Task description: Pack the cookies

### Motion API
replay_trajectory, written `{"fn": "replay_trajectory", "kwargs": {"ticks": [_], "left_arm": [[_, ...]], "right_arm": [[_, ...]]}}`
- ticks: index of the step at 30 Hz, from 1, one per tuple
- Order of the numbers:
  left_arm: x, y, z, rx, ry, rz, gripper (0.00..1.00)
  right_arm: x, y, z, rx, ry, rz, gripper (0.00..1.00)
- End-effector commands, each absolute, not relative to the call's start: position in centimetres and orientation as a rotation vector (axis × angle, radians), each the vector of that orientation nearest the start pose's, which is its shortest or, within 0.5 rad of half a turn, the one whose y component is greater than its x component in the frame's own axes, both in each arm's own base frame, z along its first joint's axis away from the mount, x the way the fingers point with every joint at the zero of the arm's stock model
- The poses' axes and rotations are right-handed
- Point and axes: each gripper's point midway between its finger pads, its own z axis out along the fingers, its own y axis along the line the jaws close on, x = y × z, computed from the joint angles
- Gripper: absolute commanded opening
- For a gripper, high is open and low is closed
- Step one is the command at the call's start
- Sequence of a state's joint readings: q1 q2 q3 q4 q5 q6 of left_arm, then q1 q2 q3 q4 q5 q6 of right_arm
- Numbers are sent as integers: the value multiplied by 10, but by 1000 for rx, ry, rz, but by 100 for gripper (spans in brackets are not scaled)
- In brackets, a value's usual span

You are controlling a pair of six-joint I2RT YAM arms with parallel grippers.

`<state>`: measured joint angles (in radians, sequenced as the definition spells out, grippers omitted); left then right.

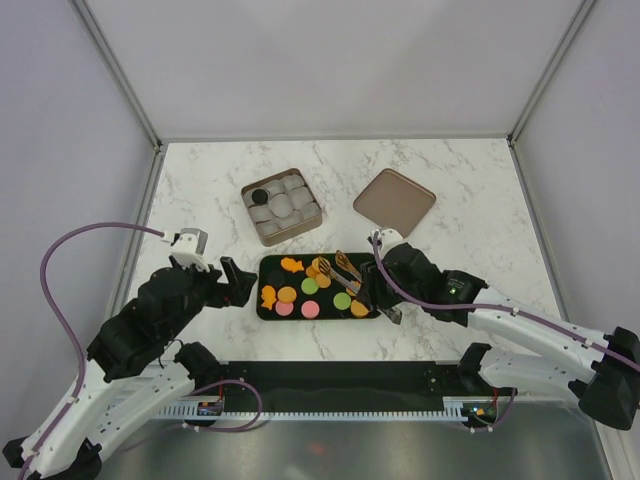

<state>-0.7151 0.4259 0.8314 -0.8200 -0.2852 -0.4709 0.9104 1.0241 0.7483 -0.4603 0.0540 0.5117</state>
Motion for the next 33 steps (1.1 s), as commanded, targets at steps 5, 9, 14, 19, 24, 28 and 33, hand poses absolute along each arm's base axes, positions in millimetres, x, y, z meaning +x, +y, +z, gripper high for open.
{"fn": "replay_trajectory", "kwargs": {"ticks": [5, 9, 14, 19, 24, 28, 33], "left_arm": [[168, -105, 250, 30, 1947, -529, 97], [169, -106, 250, 32, 1950, -526, 97], [170, -107, 247, 38, 1960, -522, 97], [169, -107, 247, 41, 1959, -524, 97], [169, -107, 248, 38, 1956, -526, 97], [170, -108, 247, 40, 1961, -524, 97], [170, -108, 247, 40, 1959, -525, 97]], "right_arm": [[162, 248, 129, -447, 2366, 727, 54], [161, 252, 129, -456, 2361, 738, 54], [162, 256, 130, -461, 2359, 746, 54], [161, 258, 120, -474, 2380, 729, 54], [160, 261, 115, -485, 2387, 729, 54], [160, 263, 110, -491, 2398, 720, 54], [159, 264, 107, -497, 2403, 717, 53]]}}
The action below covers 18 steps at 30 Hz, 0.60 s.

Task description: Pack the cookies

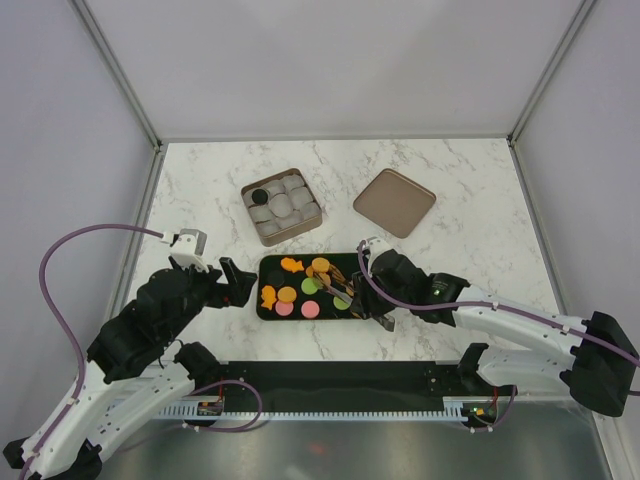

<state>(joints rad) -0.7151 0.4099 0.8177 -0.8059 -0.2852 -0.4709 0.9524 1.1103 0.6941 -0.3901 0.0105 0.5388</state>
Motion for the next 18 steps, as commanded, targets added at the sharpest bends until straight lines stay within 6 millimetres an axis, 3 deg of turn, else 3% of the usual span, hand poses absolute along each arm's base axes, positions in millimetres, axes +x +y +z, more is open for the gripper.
{"fn": "replay_trajectory", "kwargs": {"ticks": [1, 10, 18], "left_arm": [[170, -108, 247, 40, 1959, -525, 97], [170, -107, 248, 38, 1953, -527, 97], [169, -106, 249, 36, 1949, -529, 97]], "right_arm": [[159, 264, 107, -495, 2404, 718, 52], [160, 263, 110, -512, 2401, 696, 40], [167, 249, 166, -506, 2315, 648, 34]]}}
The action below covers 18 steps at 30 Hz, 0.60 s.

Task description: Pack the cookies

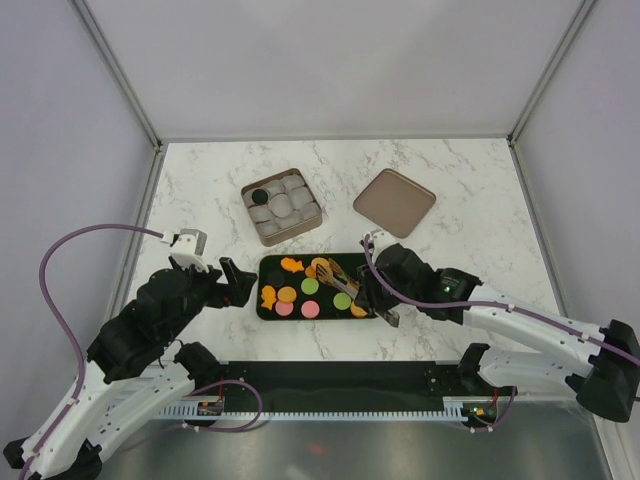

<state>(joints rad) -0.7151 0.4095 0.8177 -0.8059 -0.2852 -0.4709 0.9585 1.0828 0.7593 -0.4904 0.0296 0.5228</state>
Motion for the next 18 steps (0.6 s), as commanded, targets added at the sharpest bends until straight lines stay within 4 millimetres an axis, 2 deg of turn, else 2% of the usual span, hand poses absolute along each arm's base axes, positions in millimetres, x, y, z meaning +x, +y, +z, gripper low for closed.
{"fn": "replay_trajectory", "kwargs": {"ticks": [1, 5, 7, 8, 9, 10, 11, 12, 13, 14, 15, 16, 17, 18], "left_arm": [[169, -106, 249, 34, 1949, -528, 97], [169, -106, 249, 34, 1948, -527, 97], [170, -106, 249, 32, 1948, -525, 97], [169, -106, 249, 34, 1949, -525, 97], [170, -105, 248, 33, 1950, -521, 97], [170, -106, 248, 34, 1956, -519, 97], [171, -107, 246, 37, 1961, -515, 97], [171, -107, 246, 35, 1964, -513, 97], [172, -107, 245, 36, 1968, -510, 97], [172, -107, 245, 37, 1970, -509, 97], [172, -107, 245, 34, 1970, -504, 97], [172, -106, 245, 30, 1968, -503, 97], [173, -105, 246, 21, 1963, -501, 97], [173, -104, 246, 21, 1962, -499, 97]], "right_arm": [[169, 246, 172, -497, 2299, 640, 34], [176, 244, 198, -477, 2236, 631, 33], [184, 247, 203, -485, 2219, 597, 33], [193, 253, 217, -476, 2177, 599, 33], [202, 260, 214, -485, 2183, 574, 33], [212, 267, 220, -492, 2150, 568, 33], [225, 275, 238, -476, 2108, 566, 33], [236, 286, 229, -493, 2124, 529, 32], [247, 292, 232, -490, 2112, 511, 32], [263, 303, 252, -473, 2059, 523, 32], [277, 314, 239, -488, 2082, 490, 32], [292, 325, 257, -461, 2033, 515, 31], [303, 336, 241, -485, 2059, 487, 31], [311, 343, 239, -490, 2056, 481, 32]]}}
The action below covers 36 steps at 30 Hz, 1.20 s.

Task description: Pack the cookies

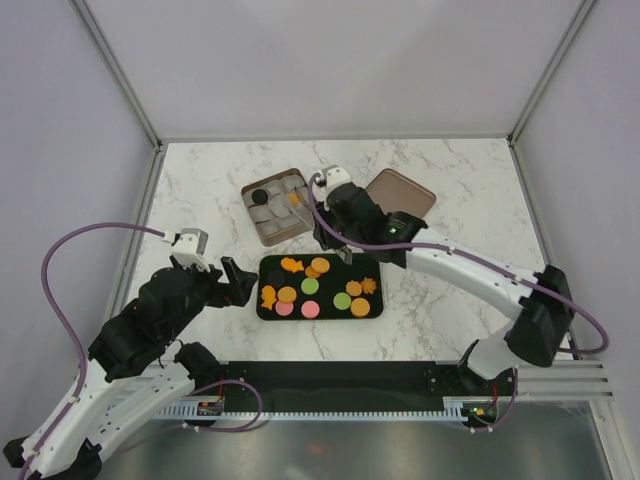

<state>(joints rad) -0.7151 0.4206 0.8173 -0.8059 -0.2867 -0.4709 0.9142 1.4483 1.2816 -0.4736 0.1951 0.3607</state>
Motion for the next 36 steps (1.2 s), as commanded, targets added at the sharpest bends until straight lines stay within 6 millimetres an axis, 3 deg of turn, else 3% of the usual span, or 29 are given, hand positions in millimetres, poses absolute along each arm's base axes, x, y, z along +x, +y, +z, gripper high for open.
{"fn": "replay_trajectory", "kwargs": {"ticks": [1, 2, 3, 5, 6, 13, 26, 36], "left_arm": [[172, -104, 246, 18, 1959, -500, 97], [172, -103, 246, 14, 1957, -501, 96], [172, -102, 247, 9, 1954, -499, 97], [172, -102, 247, 10, 1951, -503, 96], [171, -103, 247, 12, 1951, -506, 97], [172, -103, 246, 15, 1956, -501, 97], [172, -105, 246, 22, 1960, -505, 97], [172, -105, 244, 24, 1966, -502, 97]], "right_arm": [[322, 348, 237, -479, 2052, 472, 32], [333, 355, 246, -464, 2032, 472, 32], [343, 363, 225, -477, 2069, 444, 31], [360, 373, 226, -456, 2059, 449, 32], [367, 379, 206, -462, 2094, 433, 31], [401, 402, 191, -430, 2073, 461, 32], [421, 415, 143, -414, 2121, 457, 32], [427, 414, 136, -384, 2100, 438, 34]]}}
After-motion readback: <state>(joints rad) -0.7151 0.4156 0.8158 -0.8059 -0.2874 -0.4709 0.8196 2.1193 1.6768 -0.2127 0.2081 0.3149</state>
